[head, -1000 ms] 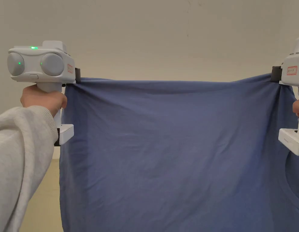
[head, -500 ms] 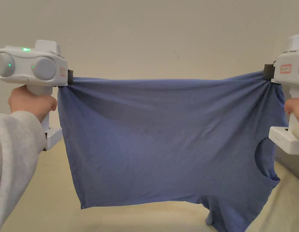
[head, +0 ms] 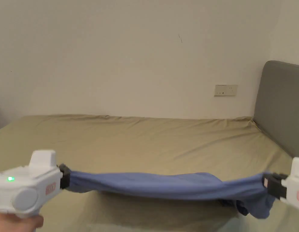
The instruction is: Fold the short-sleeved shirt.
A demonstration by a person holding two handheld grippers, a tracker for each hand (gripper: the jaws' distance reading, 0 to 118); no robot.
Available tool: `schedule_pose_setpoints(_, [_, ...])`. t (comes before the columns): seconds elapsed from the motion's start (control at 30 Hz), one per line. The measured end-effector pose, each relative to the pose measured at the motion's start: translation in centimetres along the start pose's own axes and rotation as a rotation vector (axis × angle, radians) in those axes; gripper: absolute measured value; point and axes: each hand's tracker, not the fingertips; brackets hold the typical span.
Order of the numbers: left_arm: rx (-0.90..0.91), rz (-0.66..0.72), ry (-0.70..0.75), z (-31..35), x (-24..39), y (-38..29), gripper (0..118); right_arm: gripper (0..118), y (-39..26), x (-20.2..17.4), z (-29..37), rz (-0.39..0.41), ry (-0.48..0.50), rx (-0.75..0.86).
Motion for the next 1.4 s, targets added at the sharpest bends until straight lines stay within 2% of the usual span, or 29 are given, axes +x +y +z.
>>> schedule_pose_setpoints(0.07, [-0.046, -0.010, -0.029, 2.1, 0.2, -4.4, 3, 6, -4.2, 0.5, 1.8, 0.059, -0.022, -0.075])
schedule_pose_setpoints(0.17, [-0.139, 0.022, -0.053, 3.9, -0.6, -9.9, 3, 6, -9.9, 2.1, 3.6, 0.035, 0.023, -0.187])
schedule_pose_setpoints(0.23, [-0.185, 0.072, -0.070, 5.3, -1.1, -12.7, 3, 6, -12.9, 2.7, 4.7, 0.061, 0.031, -0.252])
schedule_pose_setpoints(0.33, [-0.289, 0.051, -0.068, 6.3, -1.3, -16.8, 3, 6, -16.7, 3.3, 6.0, 0.058, 0.064, -0.341])
schedule_pose_setpoints(0.4, [-0.322, 0.058, -0.072, 7.1, -1.3, -19.4, 3, 6, -19.2, 3.0, 6.6, 0.171, 0.028, -0.399])
schedule_pose_setpoints(0.43, [-0.349, 0.062, -0.071, 7.1, -1.4, -20.4, 3, 6, -20.1, 3.4, 6.5, 0.169, 0.022, -0.421])
schedule_pose_setpoints(0.47, [-0.370, 0.066, -0.062, 7.1, -1.5, -21.3, 3, 6, -21.0, 3.9, 6.3, 0.135, 0.042, -0.457])
schedule_pose_setpoints(0.53, [-0.431, 0.084, -0.076, 7.1, -1.4, -22.9, 3, 6, -22.6, 4.2, 6.0, 0.080, 0.025, -0.494])
schedule_pose_setpoints(0.63, [-0.505, 0.023, -0.076, 6.8, -0.8, -25.2, 4, 6, -24.7, 4.1, 5.4, 0.159, 0.015, -0.547])
schedule_pose_setpoints(0.67, [-0.529, 0.013, -0.080, 6.6, -0.7, -25.8, 10, 7, -25.2, 3.8, 5.4, 0.167, 0.028, -0.566])
schedule_pose_setpoints(0.7, [-0.552, 0.014, -0.087, 6.5, -0.8, -26.1, 27, 10, -25.6, 3.9, 5.3, 0.160, 0.031, -0.579])
schedule_pose_setpoints(0.73, [-0.551, 0.030, -0.072, 6.5, -1.0, -26.2, 72, 24, -25.9, 4.1, 5.3, 0.154, 0.027, -0.572])
schedule_pose_setpoints(0.77, [-0.568, 0.049, -0.056, 6.6, -1.2, -26.4, 72, 40, -25.9, 4.5, 5.6, 0.140, 0.030, -0.567])
schedule_pose_setpoints(0.8, [-0.565, 0.071, -0.042, 6.8, -1.8, -26.3, 83, 49, -25.6, 4.7, 6.1, 0.113, 0.021, -0.568])
schedule_pose_setpoints(0.83, [-0.561, 0.112, -0.035, 7.3, -2.4, -25.8, 95, 61, -25.0, 4.9, 6.9, 0.091, -0.005, -0.544])
schedule_pose_setpoints(0.87, [-0.501, 0.158, -0.068, 8.9, -3.1, -24.5, 118, 93, -24.0, 5.3, 8.2, 0.070, 0.010, -0.478])
schedule_pose_setpoints(0.9, [-0.384, 0.213, -0.114, 11.3, -3.6, -22.8, 118, 117, -22.6, 5.6, 10.1, 0.053, 0.017, -0.373])
schedule_pose_setpoints(0.93, [-0.255, 0.247, -0.098, 13.4, -4.1, -20.9, 108, 118, -20.1, 5.4, 12.9, 0.021, 0.057, -0.205])
schedule_pose_setpoints(0.97, [-0.158, 0.223, -0.067, 15.7, -4.0, -19.0, 106, 115, -18.2, 5.4, 15.0, -0.007, 0.081, -0.080])
schedule_pose_setpoints(1.1, [0.231, 0.176, 0.069, 24.3, -3.1, -12.1, 118, 118, -10.6, 2.8, 21.4, -0.002, 0.023, 0.233])
schedule_pose_setpoints(1.13, [0.305, 0.184, 0.081, 26.5, -2.8, -10.7, 118, 118, -9.4, 2.2, 22.9, -0.032, 0.018, 0.312])
schedule_pose_setpoints(1.2, [0.392, 0.215, 0.054, 30.4, -2.3, -8.1, 117, 118, -6.7, 0.7, 25.6, -0.090, 0.075, 0.423])
schedule_pose_setpoints(1.23, [0.457, 0.203, 0.043, 32.0, -2.1, -7.5, 103, 111, -6.1, 0.2, 26.9, -0.099, 0.091, 0.466])
schedule_pose_setpoints(1.27, [0.500, 0.170, 0.047, 33.7, -1.8, -6.6, 83, 99, -5.5, -0.4, 28.2, -0.099, 0.085, 0.501])
schedule_pose_setpoints(1.3, [0.531, 0.121, 0.084, 34.8, -1.5, -5.9, 57, 81, -5.0, -1.0, 29.2, -0.074, 0.066, 0.523])
schedule_pose_setpoints(1.33, [0.558, 0.068, 0.130, 35.7, -1.0, -5.2, 22, 43, -4.1, -1.2, 29.6, -0.026, 0.033, 0.545])
schedule_pose_setpoints(1.37, [0.568, 0.040, 0.185, 36.3, -0.6, -4.5, 6, 10, -3.7, -1.9, 30.2, 0.015, -0.014, 0.568])
schedule_pose_setpoints(1.4, [0.573, 0.018, 0.207, 36.7, -0.4, -4.0, 4, 1, -3.4, -2.5, 30.5, 0.048, -0.064, 0.585])
